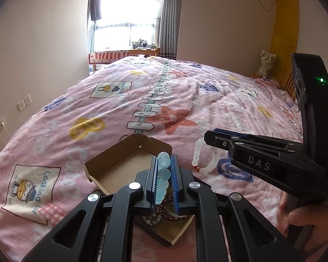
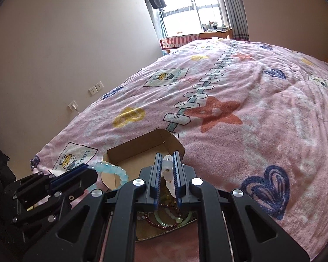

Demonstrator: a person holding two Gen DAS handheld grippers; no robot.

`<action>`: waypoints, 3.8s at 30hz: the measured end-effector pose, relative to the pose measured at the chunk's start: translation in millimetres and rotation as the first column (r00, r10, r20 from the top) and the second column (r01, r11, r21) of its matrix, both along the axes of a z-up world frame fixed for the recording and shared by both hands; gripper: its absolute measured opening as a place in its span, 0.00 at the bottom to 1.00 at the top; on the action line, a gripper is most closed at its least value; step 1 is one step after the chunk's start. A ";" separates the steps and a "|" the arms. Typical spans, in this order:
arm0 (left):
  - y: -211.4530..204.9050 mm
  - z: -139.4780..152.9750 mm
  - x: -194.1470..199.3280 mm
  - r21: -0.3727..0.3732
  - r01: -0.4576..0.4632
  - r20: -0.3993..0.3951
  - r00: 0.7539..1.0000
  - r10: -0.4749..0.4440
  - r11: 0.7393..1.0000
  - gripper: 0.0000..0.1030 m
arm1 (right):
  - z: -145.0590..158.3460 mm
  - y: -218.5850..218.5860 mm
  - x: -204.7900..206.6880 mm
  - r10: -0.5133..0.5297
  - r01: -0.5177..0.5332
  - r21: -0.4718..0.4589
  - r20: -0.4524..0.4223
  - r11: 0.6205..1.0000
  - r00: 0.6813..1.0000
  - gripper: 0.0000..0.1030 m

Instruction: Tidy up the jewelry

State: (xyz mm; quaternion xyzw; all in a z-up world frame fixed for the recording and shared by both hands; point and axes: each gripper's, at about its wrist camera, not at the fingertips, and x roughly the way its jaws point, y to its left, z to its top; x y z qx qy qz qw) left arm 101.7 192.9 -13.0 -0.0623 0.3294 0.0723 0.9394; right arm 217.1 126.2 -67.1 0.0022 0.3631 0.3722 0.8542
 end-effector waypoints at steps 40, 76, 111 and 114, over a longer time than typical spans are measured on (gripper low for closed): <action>-25.0 14.8 -9.5 0.093 -0.058 -0.062 0.996 0.064 0.994 0.92 | 15.4 -108.2 -26.4 -0.124 0.130 -0.079 0.085 0.988 0.989 0.93; -32.8 14.4 -57.6 0.097 -0.124 -0.035 0.991 0.128 0.988 0.94 | 26.4 -131.6 -82.5 -0.083 0.096 -0.100 0.123 0.990 0.989 0.93; -31.4 17.2 -58.8 0.097 -0.109 -0.033 0.993 0.113 0.989 0.94 | 24.9 -129.9 -84.4 -0.087 0.098 -0.095 0.112 0.991 0.990 0.93; -30.8 16.9 -58.8 0.097 -0.109 -0.034 0.993 0.113 0.989 0.94 | 22.4 -129.0 -85.6 -0.085 0.095 -0.097 0.107 0.991 0.991 0.93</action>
